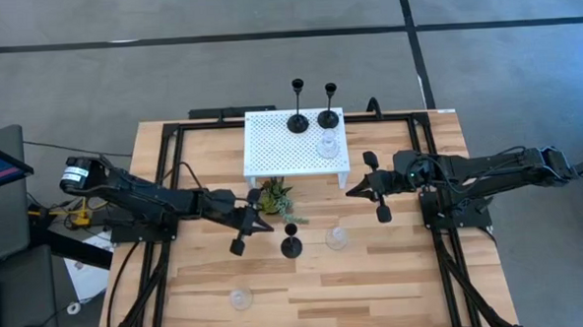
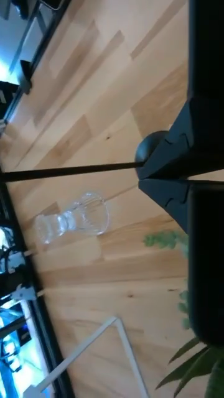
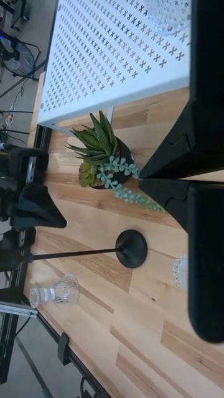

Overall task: Pick & Place candle stick holders
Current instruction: Put the candle holder on the shelf aligned with the black candle holder

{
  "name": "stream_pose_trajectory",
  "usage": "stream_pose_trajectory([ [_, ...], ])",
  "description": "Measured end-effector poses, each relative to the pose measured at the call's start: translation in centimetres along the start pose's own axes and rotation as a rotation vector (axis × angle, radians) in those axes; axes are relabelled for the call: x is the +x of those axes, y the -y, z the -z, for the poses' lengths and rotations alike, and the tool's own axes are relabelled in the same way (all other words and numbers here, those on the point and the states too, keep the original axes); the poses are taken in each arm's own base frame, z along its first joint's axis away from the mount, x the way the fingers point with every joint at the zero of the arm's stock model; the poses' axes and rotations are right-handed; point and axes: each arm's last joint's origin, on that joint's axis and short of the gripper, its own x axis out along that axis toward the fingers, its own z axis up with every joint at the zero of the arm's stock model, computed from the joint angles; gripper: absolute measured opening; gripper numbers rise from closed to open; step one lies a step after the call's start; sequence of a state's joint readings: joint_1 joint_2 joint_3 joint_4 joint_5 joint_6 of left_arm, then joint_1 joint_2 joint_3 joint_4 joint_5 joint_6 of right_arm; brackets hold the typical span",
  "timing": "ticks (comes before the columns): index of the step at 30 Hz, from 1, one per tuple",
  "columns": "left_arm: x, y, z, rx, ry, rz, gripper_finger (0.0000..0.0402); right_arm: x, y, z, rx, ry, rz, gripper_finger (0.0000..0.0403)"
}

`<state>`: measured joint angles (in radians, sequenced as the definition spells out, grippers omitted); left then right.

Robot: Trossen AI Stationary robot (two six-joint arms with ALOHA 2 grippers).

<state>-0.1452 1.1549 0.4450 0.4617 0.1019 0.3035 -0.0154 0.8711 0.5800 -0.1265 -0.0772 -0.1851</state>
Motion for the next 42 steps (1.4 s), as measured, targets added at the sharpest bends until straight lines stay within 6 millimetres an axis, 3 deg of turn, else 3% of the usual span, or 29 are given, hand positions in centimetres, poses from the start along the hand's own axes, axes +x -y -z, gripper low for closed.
stream_pose_trajectory([
  [8,0.3,0.2,0.2,0.007,0.009,0.049,0.0060,0.0,0.0,0.0,0.000,0.000,0.000,0.0000],
  [18,2.7,0.5,1.5,0.037,0.064,0.100,0.0147,0.0,0.0,0.0,0.000,0.000,0.000,0.0000],
  [28,4.3,0.5,1.7,-0.065,0.108,0.101,0.0213,0.0,0.0,0.0,0.000,0.000,0.000,0.0000],
  [36,6.8,0.0,1.1,-0.133,0.107,0.104,0.0222,0.0,0.0,0.0,0.002,0.001,0.000,0.0000],
  [42,7.0,-0.1,0.8,-0.249,0.111,0.109,0.0187,0.0,0.0,0.0,0.000,-0.001,0.000,0.0000],
])
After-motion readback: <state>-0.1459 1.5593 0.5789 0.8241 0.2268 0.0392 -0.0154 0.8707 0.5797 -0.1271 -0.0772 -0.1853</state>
